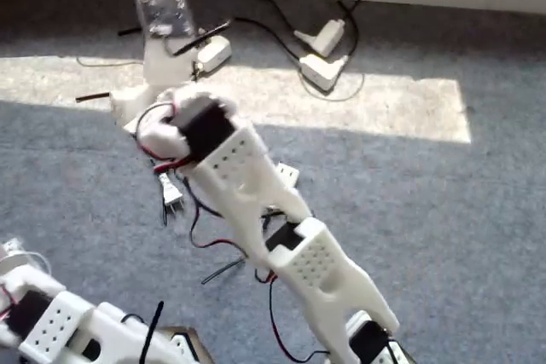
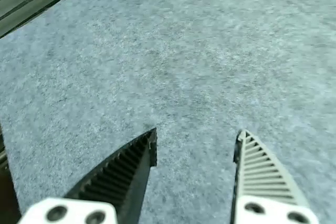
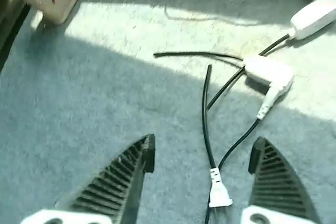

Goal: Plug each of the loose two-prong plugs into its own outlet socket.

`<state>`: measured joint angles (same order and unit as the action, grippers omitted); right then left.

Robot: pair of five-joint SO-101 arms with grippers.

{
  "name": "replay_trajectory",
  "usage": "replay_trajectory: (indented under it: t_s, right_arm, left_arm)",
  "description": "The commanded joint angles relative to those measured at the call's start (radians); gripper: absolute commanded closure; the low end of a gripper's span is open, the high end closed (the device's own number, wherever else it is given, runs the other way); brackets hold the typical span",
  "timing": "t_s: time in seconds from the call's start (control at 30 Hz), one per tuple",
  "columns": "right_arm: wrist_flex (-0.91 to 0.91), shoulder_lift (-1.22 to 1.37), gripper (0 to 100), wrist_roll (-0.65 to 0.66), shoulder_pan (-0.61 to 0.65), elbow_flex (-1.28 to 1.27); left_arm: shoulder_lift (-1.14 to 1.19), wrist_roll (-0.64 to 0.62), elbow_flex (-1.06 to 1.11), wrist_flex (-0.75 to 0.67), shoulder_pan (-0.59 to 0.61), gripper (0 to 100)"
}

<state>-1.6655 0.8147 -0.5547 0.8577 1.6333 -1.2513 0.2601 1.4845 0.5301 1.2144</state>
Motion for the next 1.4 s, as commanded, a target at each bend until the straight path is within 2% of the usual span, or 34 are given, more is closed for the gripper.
replay_trajectory:
  t_s: [0.0, 0.13, 0.2, 0.33, 0.47, 0.6, 0.73, 0.8, 0.9, 1.17, 1.37]
  right_arm:
    - [-0.021, -0.165, 72.3, 0.012, -0.213, 0.116]
    - [-0.041, -0.252, 72.3, 0.012, -0.453, 0.073]
    - [-0.061, -0.294, 72.3, 0.009, -0.547, 0.068]
    - [-0.097, -0.36, 72.3, 0.011, -0.682, 0.062]
    - [-0.099, -0.346, 72.3, 0.011, -0.837, 0.059]
    - [-0.101, -0.271, 72.3, 0.008, -0.946, 0.059]
    - [-0.099, -0.2, 72.3, 0.008, -0.981, 0.061]
    - [-0.094, -0.176, 72.3, 0.006, -0.987, 0.061]
    - [-0.09, -0.154, 72.3, 0.009, -0.99, 0.068]
    - [-0.065, -0.153, 72.3, 0.011, -0.992, 0.07]
    - [-0.064, -0.148, 72.3, 0.011, -0.992, 0.07]
  left_arm:
    - [0.004, 0.0, -0.246, 0.333, -0.228, 75]
    - [0.004, -0.135, -0.424, 0.534, -0.423, 75]
    - [0.007, -0.192, -0.483, 0.56, -0.524, 75]
    - [0.065, -0.292, -0.55, 0.56, -0.702, 68]
    - [0.314, -0.358, -0.674, 0.603, -0.745, 66]
    - [0.723, -0.322, -0.947, 0.819, -0.776, 66]
    - [1.115, -0.265, -1.287, 1.142, -0.78, 66]
    - [1.283, -0.265, -1.415, 1.258, -0.78, 66]
    - [1.446, -0.272, -1.457, 1.257, -0.788, 66]
    - [1.572, -0.43, -1.486, 1.25, -1.055, 66]
    - [1.583, -0.5, -1.587, 1.214, -1.067, 66]
